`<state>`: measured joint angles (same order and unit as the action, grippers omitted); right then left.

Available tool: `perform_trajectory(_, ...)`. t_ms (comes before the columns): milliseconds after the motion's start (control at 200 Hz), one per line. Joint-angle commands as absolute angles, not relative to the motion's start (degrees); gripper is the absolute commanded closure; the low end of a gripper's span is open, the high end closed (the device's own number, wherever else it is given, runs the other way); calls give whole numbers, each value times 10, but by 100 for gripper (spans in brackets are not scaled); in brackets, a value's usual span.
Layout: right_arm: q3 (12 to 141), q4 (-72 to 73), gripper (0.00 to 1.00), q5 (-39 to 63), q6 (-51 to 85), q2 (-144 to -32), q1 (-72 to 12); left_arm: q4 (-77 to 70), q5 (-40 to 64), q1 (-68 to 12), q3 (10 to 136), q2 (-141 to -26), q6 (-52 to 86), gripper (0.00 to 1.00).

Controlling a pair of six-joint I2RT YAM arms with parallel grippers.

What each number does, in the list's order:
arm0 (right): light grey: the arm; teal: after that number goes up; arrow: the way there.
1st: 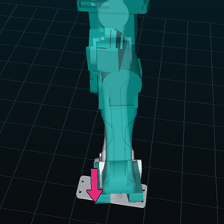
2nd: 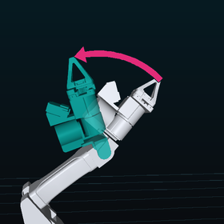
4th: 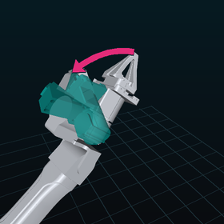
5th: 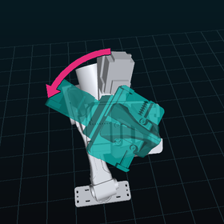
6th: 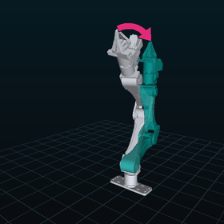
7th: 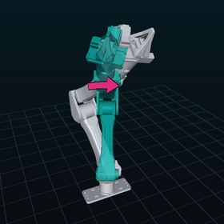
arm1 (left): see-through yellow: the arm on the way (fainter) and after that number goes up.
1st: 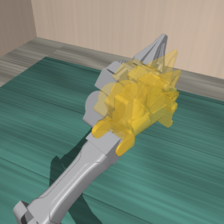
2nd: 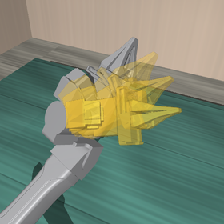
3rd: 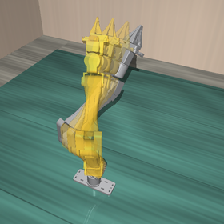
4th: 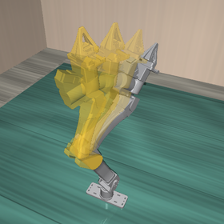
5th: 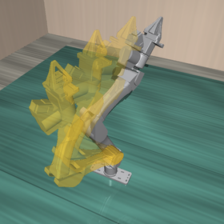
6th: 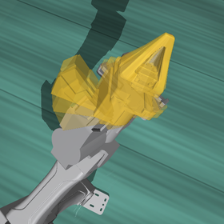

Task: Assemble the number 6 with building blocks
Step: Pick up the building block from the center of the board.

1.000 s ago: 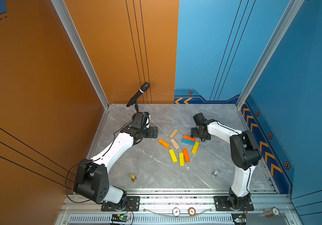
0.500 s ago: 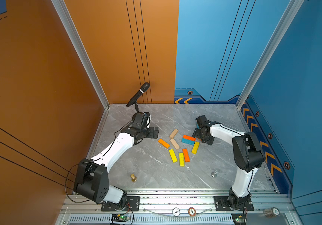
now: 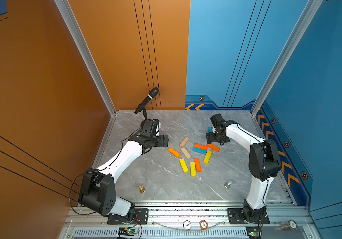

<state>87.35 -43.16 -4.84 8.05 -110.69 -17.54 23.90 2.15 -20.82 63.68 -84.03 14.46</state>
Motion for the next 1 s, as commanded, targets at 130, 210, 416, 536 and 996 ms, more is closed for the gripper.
perform_trajectory(130,907,-489,28,-28,-105,-1139,-183,253,25,-213,651,-857,141,2)
perform_trajectory(210,913,-504,31,-36,-136,-1151,-187,253,26,-214,651,-857,140,2)
perform_trajectory(416,912,-512,38,-39,-174,-1170,-187,254,15,-223,649,-856,133,2)
perform_trajectory(536,921,-508,39,-50,-181,-1184,-194,254,21,-223,652,-860,135,2)
perform_trajectory(996,951,-517,52,-31,-173,-1235,-183,254,21,-225,652,-863,134,2)
